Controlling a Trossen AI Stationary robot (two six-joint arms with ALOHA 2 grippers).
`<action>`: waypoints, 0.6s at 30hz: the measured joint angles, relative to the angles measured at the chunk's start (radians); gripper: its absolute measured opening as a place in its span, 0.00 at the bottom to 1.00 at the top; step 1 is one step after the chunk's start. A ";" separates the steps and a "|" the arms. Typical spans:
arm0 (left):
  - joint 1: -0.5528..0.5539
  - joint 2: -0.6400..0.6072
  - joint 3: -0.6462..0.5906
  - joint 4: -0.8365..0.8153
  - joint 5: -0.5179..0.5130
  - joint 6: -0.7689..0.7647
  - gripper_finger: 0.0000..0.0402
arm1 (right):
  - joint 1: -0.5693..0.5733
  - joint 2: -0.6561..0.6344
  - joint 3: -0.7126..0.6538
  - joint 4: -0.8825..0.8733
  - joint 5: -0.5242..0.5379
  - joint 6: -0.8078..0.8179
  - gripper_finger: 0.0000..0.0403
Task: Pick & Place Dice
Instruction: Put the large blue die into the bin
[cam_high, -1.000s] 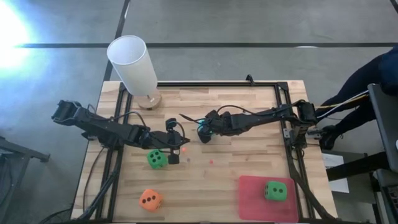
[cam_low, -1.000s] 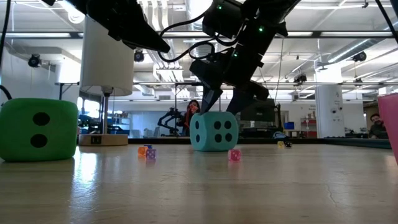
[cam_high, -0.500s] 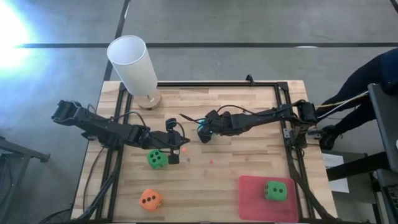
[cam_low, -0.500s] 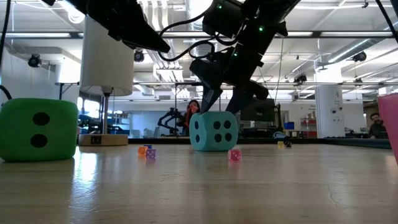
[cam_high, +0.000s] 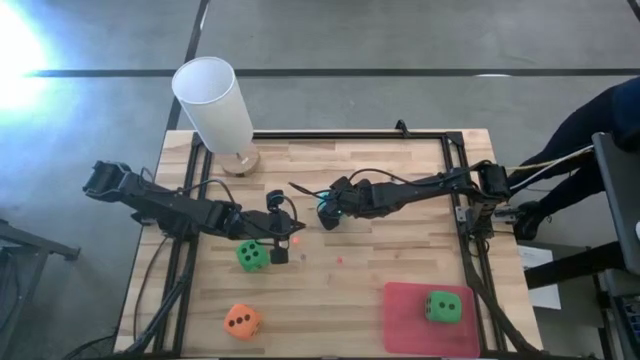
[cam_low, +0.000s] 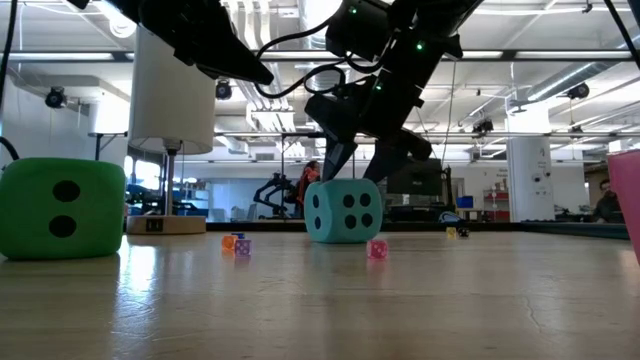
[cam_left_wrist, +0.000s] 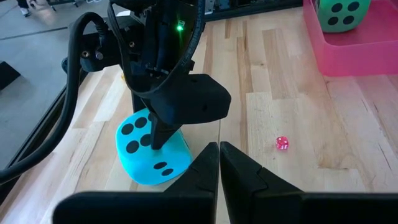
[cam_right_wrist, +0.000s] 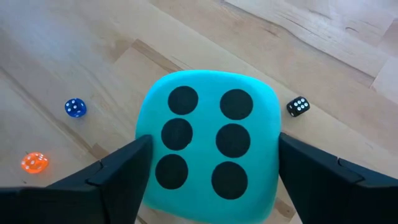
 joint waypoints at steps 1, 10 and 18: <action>0.000 0.000 0.000 0.000 0.000 0.000 0.05 | 0.000 0.000 0.000 0.000 0.001 -0.001 0.81; 0.000 0.000 0.000 0.000 0.000 0.000 0.05 | 0.003 -0.002 0.000 -0.003 0.020 -0.018 0.97; 0.000 0.000 0.000 0.000 0.000 0.000 0.05 | 0.026 -0.030 -0.004 -0.041 0.077 -0.025 0.99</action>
